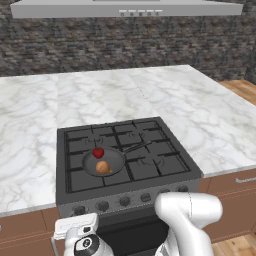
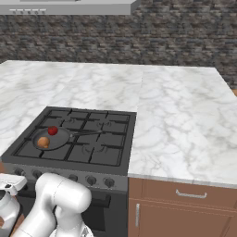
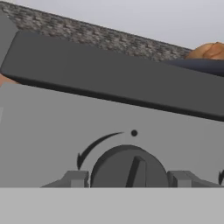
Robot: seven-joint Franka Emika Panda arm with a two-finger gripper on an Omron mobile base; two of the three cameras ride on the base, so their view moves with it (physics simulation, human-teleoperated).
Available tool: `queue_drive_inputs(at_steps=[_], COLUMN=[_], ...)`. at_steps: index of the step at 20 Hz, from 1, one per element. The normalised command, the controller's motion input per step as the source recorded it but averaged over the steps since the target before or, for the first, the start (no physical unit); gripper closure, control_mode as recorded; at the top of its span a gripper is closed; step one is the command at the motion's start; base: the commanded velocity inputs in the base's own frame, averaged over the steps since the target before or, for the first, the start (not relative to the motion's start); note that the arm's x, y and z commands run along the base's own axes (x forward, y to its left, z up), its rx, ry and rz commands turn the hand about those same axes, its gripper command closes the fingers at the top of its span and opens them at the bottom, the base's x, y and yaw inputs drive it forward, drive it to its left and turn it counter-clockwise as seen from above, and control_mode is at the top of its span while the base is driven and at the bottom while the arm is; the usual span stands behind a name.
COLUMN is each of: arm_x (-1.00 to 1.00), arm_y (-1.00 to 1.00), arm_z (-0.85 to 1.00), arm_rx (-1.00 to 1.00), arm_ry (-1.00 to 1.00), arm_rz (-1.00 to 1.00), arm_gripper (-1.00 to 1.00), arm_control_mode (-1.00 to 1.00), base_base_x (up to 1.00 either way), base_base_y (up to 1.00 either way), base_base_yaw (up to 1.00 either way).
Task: Place the pan on the front left burner on the stove. Then place the tomato and the onion in the pan and turn on the front left burner.
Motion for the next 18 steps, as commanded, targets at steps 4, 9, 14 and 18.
queue_drive_inputs(at_steps=[4, 9, 14, 18], arm_x=[0.0, 0.0, 0.0, 0.0], arm_y=[0.0, 0.07, 0.14, 0.17], arm_z=[-0.01, 0.0, 0.0, 0.0], arm_rx=[-0.12, -0.27, -0.4, -0.46], arm_ry=[0.01, 0.04, 0.06, 0.04], arm_rz=[0.03, 0.02, 0.0, 0.0], arm_gripper=[1.0, 1.0, 1.0, 1.0], arm_control_mode=[-1.0, -1.0, -1.0, -1.0], base_base_x=[0.0, 0.0, 0.0, 0.0], base_base_y=[0.0, 0.0, 0.0, 0.0], base_base_yaw=[0.0, 0.0, 0.0, 0.0])
